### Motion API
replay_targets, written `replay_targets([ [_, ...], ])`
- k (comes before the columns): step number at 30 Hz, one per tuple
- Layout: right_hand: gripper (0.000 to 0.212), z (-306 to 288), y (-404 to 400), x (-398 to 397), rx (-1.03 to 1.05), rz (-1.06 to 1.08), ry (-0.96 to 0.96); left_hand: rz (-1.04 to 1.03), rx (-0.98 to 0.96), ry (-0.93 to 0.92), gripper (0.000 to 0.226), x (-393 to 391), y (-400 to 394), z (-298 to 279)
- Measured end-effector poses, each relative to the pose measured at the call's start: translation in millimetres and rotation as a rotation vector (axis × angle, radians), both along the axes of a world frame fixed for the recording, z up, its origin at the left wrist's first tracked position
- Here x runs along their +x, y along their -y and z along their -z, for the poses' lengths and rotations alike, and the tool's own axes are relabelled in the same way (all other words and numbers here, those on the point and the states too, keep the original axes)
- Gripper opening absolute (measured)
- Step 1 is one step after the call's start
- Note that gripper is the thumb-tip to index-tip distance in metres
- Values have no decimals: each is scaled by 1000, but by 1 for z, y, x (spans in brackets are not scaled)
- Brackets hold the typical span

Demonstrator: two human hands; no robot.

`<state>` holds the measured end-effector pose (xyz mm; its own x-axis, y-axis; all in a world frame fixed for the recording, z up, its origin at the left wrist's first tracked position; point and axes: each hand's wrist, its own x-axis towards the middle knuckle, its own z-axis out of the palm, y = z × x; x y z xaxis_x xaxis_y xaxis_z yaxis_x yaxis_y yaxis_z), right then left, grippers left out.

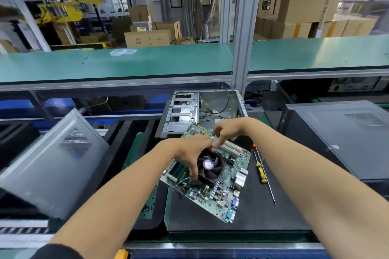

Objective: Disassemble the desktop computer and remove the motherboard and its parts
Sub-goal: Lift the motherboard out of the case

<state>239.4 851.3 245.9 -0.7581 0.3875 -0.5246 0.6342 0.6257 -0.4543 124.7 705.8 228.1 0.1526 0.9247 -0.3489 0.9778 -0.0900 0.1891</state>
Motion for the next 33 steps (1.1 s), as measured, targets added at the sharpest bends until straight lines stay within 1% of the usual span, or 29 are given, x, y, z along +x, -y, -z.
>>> replay_targets([
  [2,67,8,-5,-1,-75,39,-14,28,-2,-6,90,-3,0,2],
  [3,64,10,-6,-2,-49,48,-24,43,-7,-20,90,-3,0,3],
  [5,55,16,-8,-8,116,61,-60,84,-18,-70,91,-2,1,5],
  [7,58,24,-7,-15,240,82,-74,107,-35,-94,90,0,1,7],
  [10,75,39,-4,-23,256,151,-75,152,-40,-142,93,4,3,8],
  [14,68,47,-4,-28,400,172,-86,258,0,-240,94,9,5,11],
  [16,70,46,-6,-26,465,178,-64,306,10,-279,94,11,6,14],
  [17,68,45,-7,-25,500,159,-42,329,10,-301,94,12,5,16],
  [21,42,42,-8,-25,630,-16,23,382,-26,-368,94,15,2,18],
  [25,17,34,-7,-26,716,-111,115,450,-42,-425,93,19,4,22],
  [27,16,32,-6,-25,768,-135,132,494,-34,-464,91,20,4,26],
  [29,24,32,-7,-26,776,-132,112,528,-29,-518,90,18,2,32],
  [33,22,38,-8,-27,657,-133,144,567,-30,-589,88,15,-3,47],
])
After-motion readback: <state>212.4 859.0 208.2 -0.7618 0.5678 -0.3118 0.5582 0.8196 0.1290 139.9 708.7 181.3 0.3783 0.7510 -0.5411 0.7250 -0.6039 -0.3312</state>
